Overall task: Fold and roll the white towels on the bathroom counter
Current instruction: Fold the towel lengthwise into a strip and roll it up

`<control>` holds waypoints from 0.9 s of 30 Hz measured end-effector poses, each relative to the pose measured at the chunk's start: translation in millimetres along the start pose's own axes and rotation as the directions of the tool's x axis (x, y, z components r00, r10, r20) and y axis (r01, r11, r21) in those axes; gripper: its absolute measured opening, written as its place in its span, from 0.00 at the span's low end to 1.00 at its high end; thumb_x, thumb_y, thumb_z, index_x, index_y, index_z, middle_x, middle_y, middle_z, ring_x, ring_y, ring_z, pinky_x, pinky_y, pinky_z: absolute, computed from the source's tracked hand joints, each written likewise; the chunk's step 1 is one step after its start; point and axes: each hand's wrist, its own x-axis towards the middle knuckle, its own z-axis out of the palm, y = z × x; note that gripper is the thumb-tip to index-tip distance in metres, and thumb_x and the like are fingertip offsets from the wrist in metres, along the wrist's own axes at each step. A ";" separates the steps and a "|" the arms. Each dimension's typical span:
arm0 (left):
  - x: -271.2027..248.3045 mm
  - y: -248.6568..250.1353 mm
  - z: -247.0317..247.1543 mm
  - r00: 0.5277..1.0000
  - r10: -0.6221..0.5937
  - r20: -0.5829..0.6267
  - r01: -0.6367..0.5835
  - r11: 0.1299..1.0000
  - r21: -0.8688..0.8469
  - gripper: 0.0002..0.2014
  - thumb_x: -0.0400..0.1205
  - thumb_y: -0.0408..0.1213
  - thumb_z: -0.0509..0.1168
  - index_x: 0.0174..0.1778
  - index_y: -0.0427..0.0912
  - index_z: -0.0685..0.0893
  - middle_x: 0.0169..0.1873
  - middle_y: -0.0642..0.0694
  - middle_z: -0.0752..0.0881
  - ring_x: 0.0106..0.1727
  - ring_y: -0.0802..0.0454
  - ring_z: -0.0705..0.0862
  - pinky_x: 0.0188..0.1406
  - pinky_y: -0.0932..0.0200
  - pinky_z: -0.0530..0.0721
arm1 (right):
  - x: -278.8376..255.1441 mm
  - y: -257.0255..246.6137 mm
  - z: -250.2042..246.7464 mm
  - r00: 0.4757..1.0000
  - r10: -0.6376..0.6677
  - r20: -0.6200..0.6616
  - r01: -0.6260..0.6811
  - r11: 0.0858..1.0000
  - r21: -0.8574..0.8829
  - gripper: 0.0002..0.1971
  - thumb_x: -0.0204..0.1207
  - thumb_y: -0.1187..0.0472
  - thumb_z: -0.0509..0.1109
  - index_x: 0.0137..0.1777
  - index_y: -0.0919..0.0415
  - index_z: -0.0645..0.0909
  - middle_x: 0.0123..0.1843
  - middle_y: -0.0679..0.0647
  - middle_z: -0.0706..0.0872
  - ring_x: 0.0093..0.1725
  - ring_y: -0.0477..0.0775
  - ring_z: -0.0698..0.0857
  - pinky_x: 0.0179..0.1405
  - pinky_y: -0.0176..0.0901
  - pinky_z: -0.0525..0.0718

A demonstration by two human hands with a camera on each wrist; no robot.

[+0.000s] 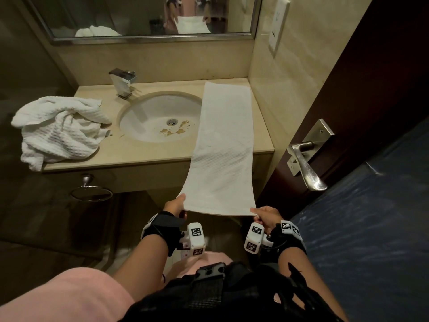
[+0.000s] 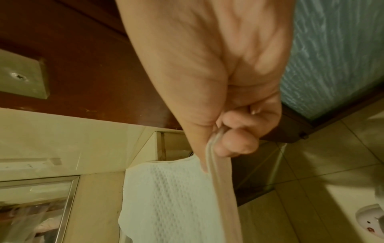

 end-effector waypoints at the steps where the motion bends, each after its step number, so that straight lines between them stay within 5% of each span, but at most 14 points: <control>1: 1.8 -0.8 -3.2 1.000 -0.011 -0.001 0.011 1.000 0.009 0.19 0.80 0.46 0.68 0.56 0.34 0.78 0.40 0.39 0.80 0.34 0.47 0.79 0.32 0.57 0.80 | 0.7 -0.3 -0.4 1.000 0.007 -0.007 -0.007 1.000 -0.013 0.09 0.79 0.68 0.69 0.38 0.67 0.75 0.18 0.52 0.74 0.12 0.43 0.67 0.12 0.30 0.66; 4: 18.7 -6.8 -9.8 0.999 -0.020 0.040 0.020 1.000 0.014 0.22 0.76 0.40 0.73 0.62 0.32 0.81 0.53 0.36 0.86 0.52 0.40 0.86 0.58 0.49 0.85 | 3.9 -0.4 -1.8 0.999 0.028 -0.019 -0.029 0.999 -0.017 0.06 0.79 0.69 0.67 0.41 0.69 0.79 0.16 0.51 0.74 0.12 0.43 0.67 0.11 0.29 0.64; 6: 31.7 -11.1 -13.0 0.998 -0.022 0.060 0.019 0.999 0.048 0.20 0.75 0.39 0.74 0.60 0.32 0.82 0.55 0.37 0.86 0.55 0.39 0.86 0.63 0.47 0.83 | 4.5 -1.0 -1.4 0.998 0.042 -0.046 -0.043 0.999 -0.028 0.05 0.79 0.69 0.67 0.43 0.70 0.80 0.16 0.51 0.74 0.11 0.42 0.66 0.11 0.28 0.64; 11: 13.0 -11.3 -15.8 0.997 -0.020 0.071 0.015 0.997 0.079 0.12 0.78 0.33 0.72 0.52 0.29 0.84 0.50 0.34 0.88 0.53 0.38 0.88 0.62 0.41 0.83 | 1.7 -0.6 -0.7 0.996 0.057 -0.072 -0.060 0.997 -0.040 0.07 0.80 0.69 0.65 0.40 0.68 0.79 0.25 0.56 0.73 0.13 0.44 0.67 0.13 0.29 0.65; 15: -2.3 -7.8 -16.4 0.999 0.017 0.038 -0.021 0.991 0.131 0.09 0.80 0.30 0.68 0.52 0.27 0.83 0.50 0.34 0.88 0.54 0.39 0.87 0.62 0.42 0.84 | -1.3 5.0 3.6 0.995 0.068 -0.067 -0.068 0.998 0.008 0.05 0.82 0.69 0.63 0.49 0.68 0.79 0.34 0.60 0.79 0.28 0.54 0.77 0.27 0.41 0.76; 18: 23.8 -11.5 -21.5 0.995 0.100 0.011 -0.099 0.954 0.282 0.15 0.83 0.35 0.65 0.58 0.25 0.79 0.54 0.36 0.84 0.60 0.42 0.84 0.65 0.46 0.81 | -5.1 5.0 5.6 0.991 0.118 -0.062 -0.119 0.993 -0.012 0.14 0.84 0.66 0.62 0.64 0.76 0.77 0.37 0.63 0.80 0.31 0.56 0.76 0.30 0.45 0.75; 21: 42.4 -14.6 -27.6 0.992 0.109 0.059 -0.121 0.961 0.249 0.10 0.80 0.30 0.68 0.55 0.29 0.80 0.58 0.34 0.82 0.59 0.41 0.82 0.65 0.42 0.81 | -9.8 -1.2 2.9 0.991 0.127 -0.048 -0.127 0.992 0.008 0.13 0.84 0.66 0.61 0.62 0.76 0.77 0.45 0.65 0.84 0.34 0.56 0.80 0.29 0.46 0.80; 23: 13.4 -8.7 -27.1 0.992 0.099 0.082 -0.110 0.984 0.142 0.02 0.81 0.24 0.65 0.46 0.34 0.81 0.56 0.33 0.82 0.54 0.42 0.82 0.63 0.44 0.82 | -12.5 -4.9 2.6 0.993 0.114 -0.039 -0.112 0.992 0.060 0.11 0.84 0.67 0.61 0.57 0.79 0.77 0.42 0.65 0.84 0.35 0.58 0.84 0.28 0.47 0.86; 27: -25.6 -2.9 -27.5 0.985 0.062 0.160 -0.050 0.996 -0.074 0.13 0.83 0.20 0.59 0.63 0.27 0.80 0.55 0.32 0.82 0.53 0.40 0.84 0.44 0.57 0.88 | -19.0 -4.8 3.6 0.995 0.090 -0.035 -0.086 0.992 0.092 0.12 0.85 0.70 0.58 0.41 0.74 0.76 0.19 0.58 0.83 0.15 0.46 0.81 0.13 0.32 0.78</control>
